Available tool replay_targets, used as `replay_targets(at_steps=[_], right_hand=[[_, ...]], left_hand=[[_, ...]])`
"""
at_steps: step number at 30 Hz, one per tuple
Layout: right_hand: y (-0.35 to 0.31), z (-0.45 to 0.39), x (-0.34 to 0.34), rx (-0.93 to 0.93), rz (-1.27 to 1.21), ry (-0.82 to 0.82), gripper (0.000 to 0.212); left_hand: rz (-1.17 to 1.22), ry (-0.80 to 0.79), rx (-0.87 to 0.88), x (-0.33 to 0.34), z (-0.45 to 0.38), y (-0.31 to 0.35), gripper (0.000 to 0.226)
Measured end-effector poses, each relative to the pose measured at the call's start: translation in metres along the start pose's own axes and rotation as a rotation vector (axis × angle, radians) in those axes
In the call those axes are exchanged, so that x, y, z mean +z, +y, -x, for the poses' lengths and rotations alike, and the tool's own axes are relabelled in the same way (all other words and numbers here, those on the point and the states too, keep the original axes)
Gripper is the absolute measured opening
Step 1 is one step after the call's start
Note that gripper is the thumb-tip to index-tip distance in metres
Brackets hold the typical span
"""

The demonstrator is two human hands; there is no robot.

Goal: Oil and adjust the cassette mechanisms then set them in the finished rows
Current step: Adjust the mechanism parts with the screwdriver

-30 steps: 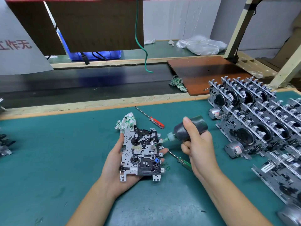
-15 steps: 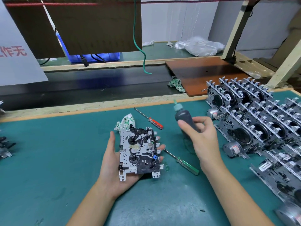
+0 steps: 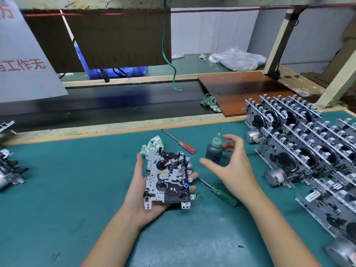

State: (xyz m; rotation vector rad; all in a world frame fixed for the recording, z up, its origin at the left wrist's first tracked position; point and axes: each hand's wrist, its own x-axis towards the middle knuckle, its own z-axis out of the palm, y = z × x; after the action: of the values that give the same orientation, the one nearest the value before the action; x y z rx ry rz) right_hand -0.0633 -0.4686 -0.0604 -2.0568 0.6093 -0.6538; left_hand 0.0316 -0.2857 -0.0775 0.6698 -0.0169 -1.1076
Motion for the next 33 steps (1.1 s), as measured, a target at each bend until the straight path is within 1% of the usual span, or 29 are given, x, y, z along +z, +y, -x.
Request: replay_targets(at_steps=[2,3,4,6,7,9,12,14,16,17,19,20,21,22,23,25,27,29,31,33], right_hand=[[0.002,0.002,-0.001,0.065,0.167,-0.215,0.108],[0.003,0.003,-0.001,0.060,0.251,-0.311,0.115],[0.005,0.003,-0.002,0.028,0.324,-0.385,0.115],[0.008,0.000,-0.005,-0.018,0.372,-0.469,0.104],[0.009,-0.003,-0.008,-0.012,0.349,-0.482,0.096],[0.011,-0.008,-0.015,0.035,0.275,-0.459,0.082],[0.012,-0.011,-0.022,0.084,0.203,-0.347,0.076],[0.013,-0.011,-0.024,0.021,0.283,-0.289,0.075],[0.015,-0.012,-0.024,-0.088,0.359,-0.195,0.066],[0.015,-0.012,-0.023,-0.130,0.329,-0.105,0.057],[0.007,-0.009,-0.019,-0.182,0.110,0.172,0.029],[0.003,-0.007,-0.016,-0.233,0.000,0.315,0.019],[-0.003,-0.003,-0.014,-0.315,-0.039,0.414,0.016],[-0.008,0.003,-0.011,-0.406,-0.014,0.435,0.017],[-0.012,0.009,-0.007,-0.485,0.032,0.391,0.019],[-0.019,0.022,0.002,-0.575,0.141,0.212,0.018],[-0.025,0.032,0.009,-0.596,0.343,0.069,0.019],[-0.028,0.037,0.012,-0.584,0.509,-0.015,0.030],[-0.028,0.040,0.008,-0.612,0.572,-0.095,0.036],[-0.024,0.043,-0.004,-0.669,0.639,-0.209,0.036]], left_hand=[[-0.022,0.010,-0.016,0.000,-0.001,0.000,0.091],[-0.030,0.012,-0.019,-0.001,-0.001,0.000,0.091],[-0.035,0.015,-0.013,-0.001,-0.001,0.000,0.092],[-0.038,0.026,0.010,0.000,-0.002,0.000,0.091],[-0.034,0.028,0.019,0.000,-0.002,0.000,0.089],[-0.029,0.031,0.034,0.001,-0.003,0.001,0.088],[-0.047,0.029,0.027,0.002,-0.001,0.003,0.087],[-0.085,0.017,0.004,0.001,0.000,0.004,0.088],[-0.118,-0.014,-0.039,-0.001,0.003,0.008,0.090],[-0.140,-0.032,-0.060,-0.001,0.006,0.010,0.091],[-0.198,-0.081,-0.116,-0.003,0.009,0.015,0.092],[-0.226,-0.105,-0.143,-0.004,0.010,0.017,0.092],[-0.257,-0.118,-0.164,-0.005,0.011,0.020,0.092],[-0.287,-0.117,-0.184,-0.007,0.012,0.021,0.092],[-0.314,-0.109,-0.201,-0.007,0.013,0.022,0.092],[-0.352,-0.074,-0.209,-0.008,0.017,0.023,0.085],[-0.386,-0.044,-0.200,-0.007,0.018,0.023,0.071],[-0.421,-0.016,-0.203,-0.007,0.020,0.024,0.063],[-0.451,0.015,-0.223,-0.004,0.020,0.025,0.059],[-0.532,0.058,-0.228,0.000,0.021,0.026,0.054]])
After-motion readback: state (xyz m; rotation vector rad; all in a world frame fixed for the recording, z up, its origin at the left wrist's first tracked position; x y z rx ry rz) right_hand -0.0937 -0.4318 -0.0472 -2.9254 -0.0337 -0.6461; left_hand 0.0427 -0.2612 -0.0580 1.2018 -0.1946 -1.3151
